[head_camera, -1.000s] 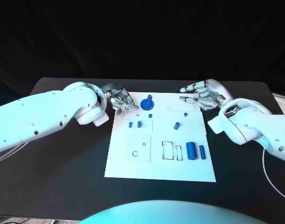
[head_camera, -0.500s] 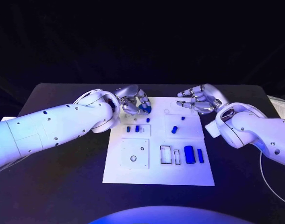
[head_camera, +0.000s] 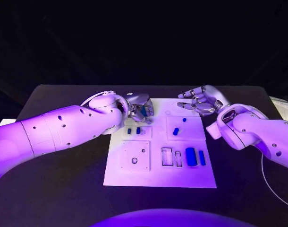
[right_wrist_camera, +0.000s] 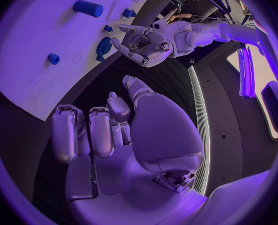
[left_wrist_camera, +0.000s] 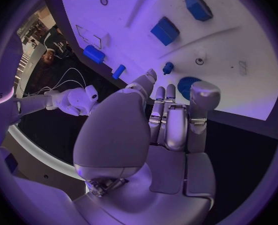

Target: Assemble the parts on the task board

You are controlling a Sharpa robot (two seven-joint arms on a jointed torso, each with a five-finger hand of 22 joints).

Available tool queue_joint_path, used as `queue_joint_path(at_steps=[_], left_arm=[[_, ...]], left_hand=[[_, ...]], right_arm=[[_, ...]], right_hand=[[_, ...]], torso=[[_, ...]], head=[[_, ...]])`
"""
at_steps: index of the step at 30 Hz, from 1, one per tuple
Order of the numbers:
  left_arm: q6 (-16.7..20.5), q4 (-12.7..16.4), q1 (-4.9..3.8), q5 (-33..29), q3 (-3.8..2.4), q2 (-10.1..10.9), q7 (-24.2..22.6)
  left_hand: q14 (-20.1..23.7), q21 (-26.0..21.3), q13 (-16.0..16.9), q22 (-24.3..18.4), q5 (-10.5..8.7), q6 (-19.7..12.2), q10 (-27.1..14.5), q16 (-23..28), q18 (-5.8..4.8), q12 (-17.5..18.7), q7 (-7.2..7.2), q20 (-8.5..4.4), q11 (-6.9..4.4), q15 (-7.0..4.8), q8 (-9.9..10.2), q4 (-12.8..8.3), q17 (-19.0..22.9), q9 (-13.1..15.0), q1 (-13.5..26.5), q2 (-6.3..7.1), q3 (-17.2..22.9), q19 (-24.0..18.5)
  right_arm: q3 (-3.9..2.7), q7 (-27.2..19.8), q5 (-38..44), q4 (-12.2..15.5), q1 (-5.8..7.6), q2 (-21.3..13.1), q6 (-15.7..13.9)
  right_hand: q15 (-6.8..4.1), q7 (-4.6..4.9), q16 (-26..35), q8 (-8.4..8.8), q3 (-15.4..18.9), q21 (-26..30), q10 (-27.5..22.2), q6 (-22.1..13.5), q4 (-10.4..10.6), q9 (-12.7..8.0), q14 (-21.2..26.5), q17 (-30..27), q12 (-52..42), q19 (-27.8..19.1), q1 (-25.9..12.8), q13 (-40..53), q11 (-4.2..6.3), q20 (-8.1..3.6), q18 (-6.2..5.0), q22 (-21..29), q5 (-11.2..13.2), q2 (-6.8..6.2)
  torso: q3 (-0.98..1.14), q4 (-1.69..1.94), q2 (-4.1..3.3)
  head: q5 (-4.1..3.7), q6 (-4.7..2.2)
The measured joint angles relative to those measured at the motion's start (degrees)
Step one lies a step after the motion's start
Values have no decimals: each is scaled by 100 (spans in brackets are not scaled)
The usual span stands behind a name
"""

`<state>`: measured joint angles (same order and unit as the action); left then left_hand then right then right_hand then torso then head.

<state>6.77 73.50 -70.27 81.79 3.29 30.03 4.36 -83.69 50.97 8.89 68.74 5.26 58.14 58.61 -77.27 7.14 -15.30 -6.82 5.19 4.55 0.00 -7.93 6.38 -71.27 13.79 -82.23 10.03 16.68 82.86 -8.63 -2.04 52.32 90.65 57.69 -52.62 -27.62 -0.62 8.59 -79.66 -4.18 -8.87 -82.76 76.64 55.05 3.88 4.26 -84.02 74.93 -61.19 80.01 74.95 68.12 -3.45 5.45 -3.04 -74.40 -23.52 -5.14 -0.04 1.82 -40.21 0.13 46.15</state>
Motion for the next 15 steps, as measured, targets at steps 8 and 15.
queue_joint_path(at_steps=[8,15], left_arm=[[-265,-118,7,240,1,-121,166],[-379,-209,29,344,1,-211,249]], left_hand=[[-19,260,-86,166,0,155,129,-35,0,67,9,-7,-26,-20,21,0,11,-47,20,-26,0,47],[-39,501,-153,319,0,218,315,-88,-43,161,-13,-7,-47,-39,89,-57,11,-107,-91,-136,93,89]], right_arm=[[0,-3,-3,3,0,8,0],[0,-5,-4,5,0,14,0]], right_hand=[[0,0,0,0,0,0,0,0,0,0,0,-1,0,0,0,0,0,0,0,0,0,0],[0,0,0,0,0,0,0,0,0,0,0,-1,0,0,0,1,0,0,0,0,0,0]], torso=[[-1,6,0],[-3,7,2]], head=[[-16,15],[-16,28]])
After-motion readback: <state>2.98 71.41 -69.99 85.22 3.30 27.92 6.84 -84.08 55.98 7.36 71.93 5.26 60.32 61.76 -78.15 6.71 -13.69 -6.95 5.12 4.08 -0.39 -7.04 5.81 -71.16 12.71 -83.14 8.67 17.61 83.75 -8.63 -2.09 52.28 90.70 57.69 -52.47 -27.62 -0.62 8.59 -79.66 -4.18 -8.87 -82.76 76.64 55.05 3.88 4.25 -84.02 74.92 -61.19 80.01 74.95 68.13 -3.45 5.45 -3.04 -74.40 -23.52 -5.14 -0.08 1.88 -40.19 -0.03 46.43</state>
